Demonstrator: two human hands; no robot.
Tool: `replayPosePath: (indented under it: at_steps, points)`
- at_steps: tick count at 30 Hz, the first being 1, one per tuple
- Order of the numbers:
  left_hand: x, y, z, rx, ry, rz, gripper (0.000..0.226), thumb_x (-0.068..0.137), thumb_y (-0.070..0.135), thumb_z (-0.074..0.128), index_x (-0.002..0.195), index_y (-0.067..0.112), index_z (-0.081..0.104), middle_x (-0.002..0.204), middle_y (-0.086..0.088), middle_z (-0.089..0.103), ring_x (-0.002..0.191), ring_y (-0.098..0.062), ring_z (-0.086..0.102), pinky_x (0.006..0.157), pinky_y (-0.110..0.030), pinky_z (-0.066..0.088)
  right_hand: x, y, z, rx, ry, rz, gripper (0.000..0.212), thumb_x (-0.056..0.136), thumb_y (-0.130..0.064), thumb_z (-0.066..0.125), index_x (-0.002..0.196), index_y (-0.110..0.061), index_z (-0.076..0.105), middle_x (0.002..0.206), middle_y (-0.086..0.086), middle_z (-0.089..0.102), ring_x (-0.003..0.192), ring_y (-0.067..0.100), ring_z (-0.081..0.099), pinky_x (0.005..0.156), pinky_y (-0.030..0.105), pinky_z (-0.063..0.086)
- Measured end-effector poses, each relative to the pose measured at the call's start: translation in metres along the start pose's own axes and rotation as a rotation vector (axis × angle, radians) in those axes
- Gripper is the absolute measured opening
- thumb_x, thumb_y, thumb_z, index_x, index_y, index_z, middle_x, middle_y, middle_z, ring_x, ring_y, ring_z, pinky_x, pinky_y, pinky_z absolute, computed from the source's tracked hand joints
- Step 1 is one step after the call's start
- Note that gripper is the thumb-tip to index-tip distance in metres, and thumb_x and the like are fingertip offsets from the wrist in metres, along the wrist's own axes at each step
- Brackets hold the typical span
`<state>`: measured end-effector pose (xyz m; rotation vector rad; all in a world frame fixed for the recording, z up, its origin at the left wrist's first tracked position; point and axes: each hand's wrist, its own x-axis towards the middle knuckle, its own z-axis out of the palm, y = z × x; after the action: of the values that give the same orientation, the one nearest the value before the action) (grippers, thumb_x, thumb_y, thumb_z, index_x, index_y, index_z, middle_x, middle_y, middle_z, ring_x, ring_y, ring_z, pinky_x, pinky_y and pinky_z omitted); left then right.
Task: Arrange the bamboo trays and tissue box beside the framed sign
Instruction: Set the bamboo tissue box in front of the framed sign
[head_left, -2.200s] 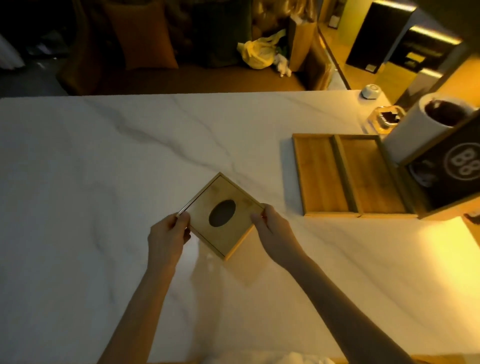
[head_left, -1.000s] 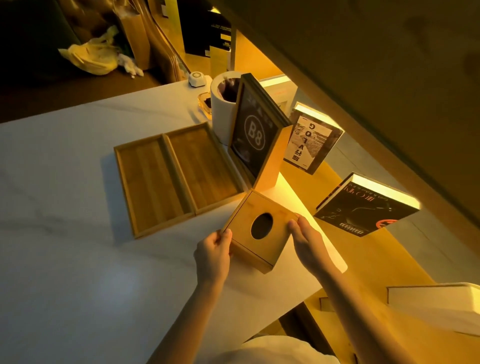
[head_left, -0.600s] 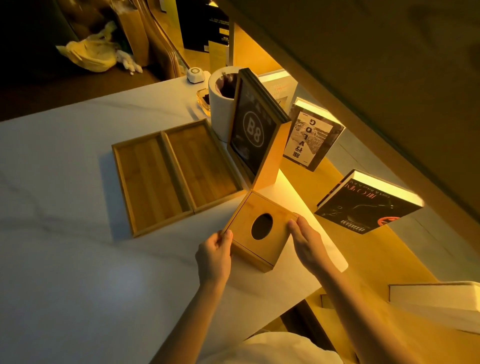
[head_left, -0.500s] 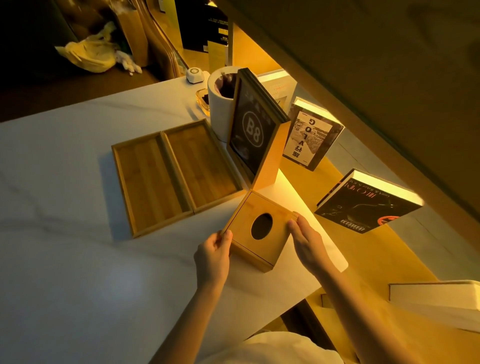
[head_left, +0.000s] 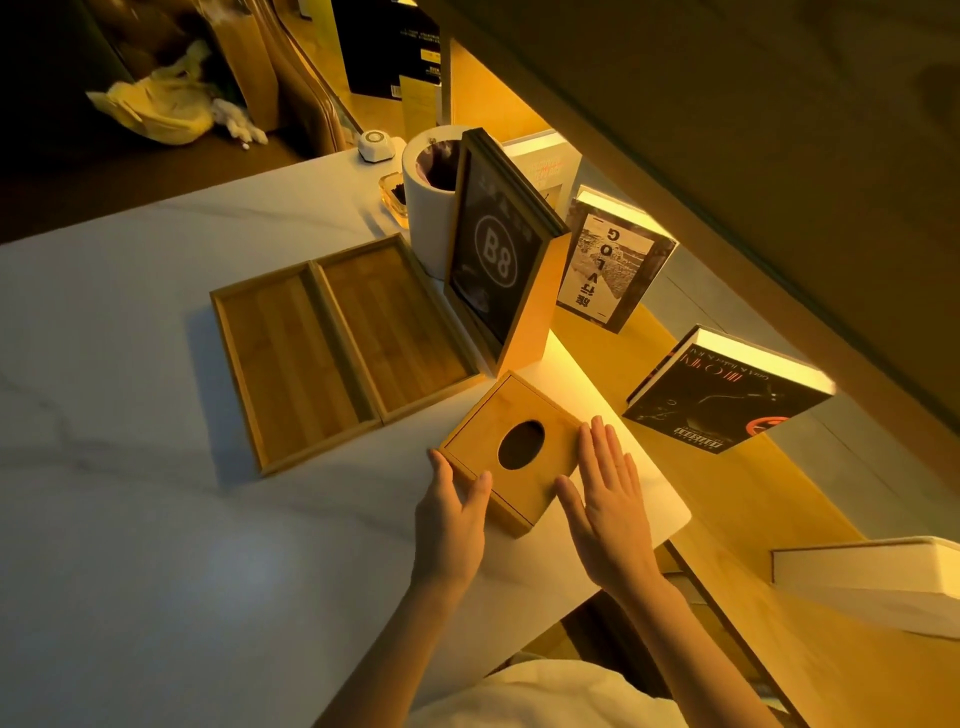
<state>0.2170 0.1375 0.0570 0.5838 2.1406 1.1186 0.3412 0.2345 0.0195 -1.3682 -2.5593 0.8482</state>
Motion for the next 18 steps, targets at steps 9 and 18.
replayPosePath:
  at_steps: [9,18]
  points:
    - [0.016,-0.007,-0.004,0.079,-0.015,0.044,0.057,0.089,0.02,0.047,0.138,0.007,0.022,0.132,-0.014,0.052,0.117,-0.027,0.054,0.092,-0.029,0.046,-0.016,-0.012,0.011,0.022,0.056,0.069,0.083,0.066,-0.081,-0.004,0.134,-0.034,-0.018,0.144,-0.015,-0.022,0.136,0.006,-0.019,0.113,0.032,-0.007]
    - [0.006,-0.023,0.0,0.093,0.021,0.19,0.071,0.088,0.035,0.043,0.139,0.023,-0.004,0.154,-0.008,0.013,0.138,-0.025,0.025,0.086,-0.003,0.029,-0.028,-0.02,0.012,-0.086,0.044,-0.018,0.069,0.078,-0.068,-0.007,0.137,-0.032,-0.013,0.146,-0.01,-0.02,0.138,0.013,-0.019,0.111,0.034,-0.014]
